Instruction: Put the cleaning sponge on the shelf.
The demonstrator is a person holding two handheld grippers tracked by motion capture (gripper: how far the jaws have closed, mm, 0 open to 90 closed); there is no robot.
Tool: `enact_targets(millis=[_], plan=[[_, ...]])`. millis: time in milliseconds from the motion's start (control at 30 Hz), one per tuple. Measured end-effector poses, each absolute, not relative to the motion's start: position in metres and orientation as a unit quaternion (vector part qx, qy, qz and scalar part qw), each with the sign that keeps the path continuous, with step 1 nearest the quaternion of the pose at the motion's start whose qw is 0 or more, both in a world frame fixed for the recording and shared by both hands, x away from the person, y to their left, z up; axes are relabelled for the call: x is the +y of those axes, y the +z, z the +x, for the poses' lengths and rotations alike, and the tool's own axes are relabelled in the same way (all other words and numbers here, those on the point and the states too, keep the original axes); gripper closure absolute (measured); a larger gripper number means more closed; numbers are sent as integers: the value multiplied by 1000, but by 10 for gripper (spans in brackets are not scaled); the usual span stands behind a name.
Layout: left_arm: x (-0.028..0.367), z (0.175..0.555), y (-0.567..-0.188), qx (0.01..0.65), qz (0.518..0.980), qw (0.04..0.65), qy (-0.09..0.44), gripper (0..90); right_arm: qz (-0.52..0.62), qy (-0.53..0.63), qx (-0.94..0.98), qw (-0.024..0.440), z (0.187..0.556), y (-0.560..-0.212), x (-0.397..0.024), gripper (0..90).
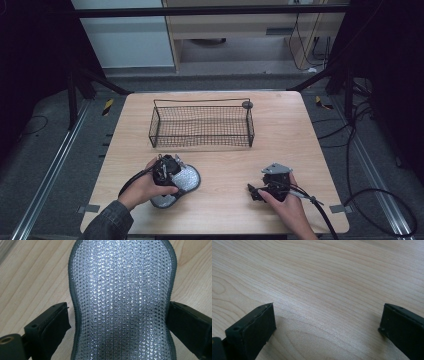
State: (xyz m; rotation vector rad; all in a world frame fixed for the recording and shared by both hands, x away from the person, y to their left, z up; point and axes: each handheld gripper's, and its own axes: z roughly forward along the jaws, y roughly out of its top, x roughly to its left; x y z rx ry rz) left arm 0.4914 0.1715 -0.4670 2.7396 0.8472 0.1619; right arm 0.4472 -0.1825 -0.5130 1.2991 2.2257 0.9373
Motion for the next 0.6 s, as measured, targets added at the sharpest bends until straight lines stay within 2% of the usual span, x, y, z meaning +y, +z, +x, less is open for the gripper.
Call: enact_targets(millis=[600], plan=[[173,492,-478,298,943,142,42,22,465,335,796,197,447,-513,-182,4]])
